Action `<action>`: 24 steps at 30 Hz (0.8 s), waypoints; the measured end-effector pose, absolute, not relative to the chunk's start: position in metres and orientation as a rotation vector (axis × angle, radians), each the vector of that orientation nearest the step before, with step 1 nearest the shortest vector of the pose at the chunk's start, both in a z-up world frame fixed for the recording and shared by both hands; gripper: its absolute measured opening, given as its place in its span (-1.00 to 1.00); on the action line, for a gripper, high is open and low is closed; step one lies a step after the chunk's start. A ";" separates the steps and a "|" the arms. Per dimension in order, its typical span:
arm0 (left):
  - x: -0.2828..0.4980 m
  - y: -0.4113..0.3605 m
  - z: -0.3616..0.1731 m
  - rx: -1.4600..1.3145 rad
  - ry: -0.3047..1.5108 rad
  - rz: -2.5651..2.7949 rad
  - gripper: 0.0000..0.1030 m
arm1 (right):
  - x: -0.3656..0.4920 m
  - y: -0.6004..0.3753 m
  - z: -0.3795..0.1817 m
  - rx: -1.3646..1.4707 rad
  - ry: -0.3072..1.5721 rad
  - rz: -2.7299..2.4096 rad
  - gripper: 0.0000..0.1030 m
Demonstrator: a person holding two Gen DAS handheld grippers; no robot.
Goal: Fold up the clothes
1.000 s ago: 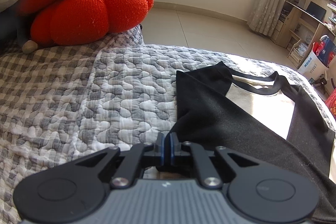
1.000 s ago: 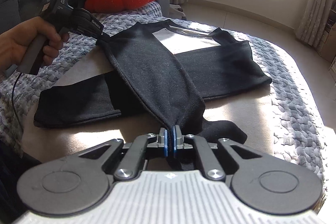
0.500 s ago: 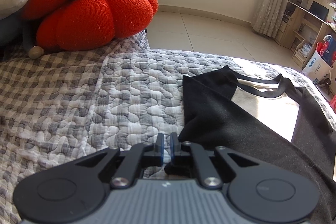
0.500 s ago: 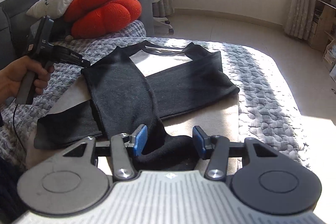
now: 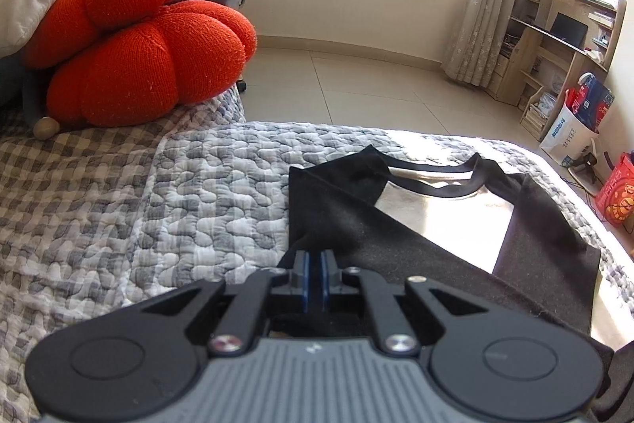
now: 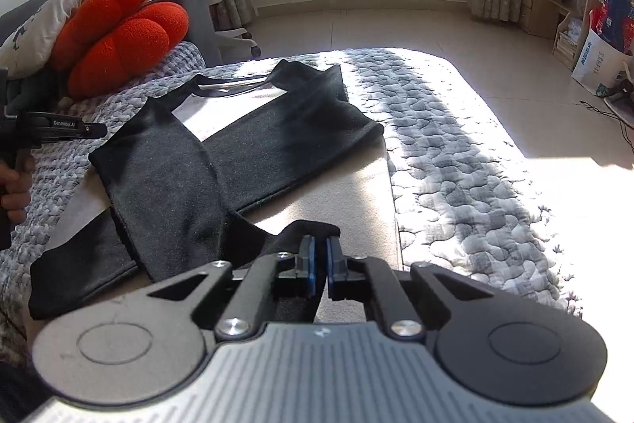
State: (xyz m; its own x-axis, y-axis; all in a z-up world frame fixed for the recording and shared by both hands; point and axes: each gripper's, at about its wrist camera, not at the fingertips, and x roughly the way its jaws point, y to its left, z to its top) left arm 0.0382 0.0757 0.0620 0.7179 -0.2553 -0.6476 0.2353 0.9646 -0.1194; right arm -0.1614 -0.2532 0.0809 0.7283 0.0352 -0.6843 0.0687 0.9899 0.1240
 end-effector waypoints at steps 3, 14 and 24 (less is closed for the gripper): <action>0.035 0.059 0.057 0.023 0.722 -0.286 -0.88 | -0.176 -0.267 0.080 0.203 0.742 -0.066 -0.87; 0.043 0.063 0.040 0.042 0.784 -0.201 -0.88 | -0.171 -0.256 0.069 0.107 0.754 -0.050 -0.71; 0.039 0.054 0.036 0.084 0.779 -0.202 -0.88 | -0.130 -0.207 0.046 -0.111 0.791 0.024 0.09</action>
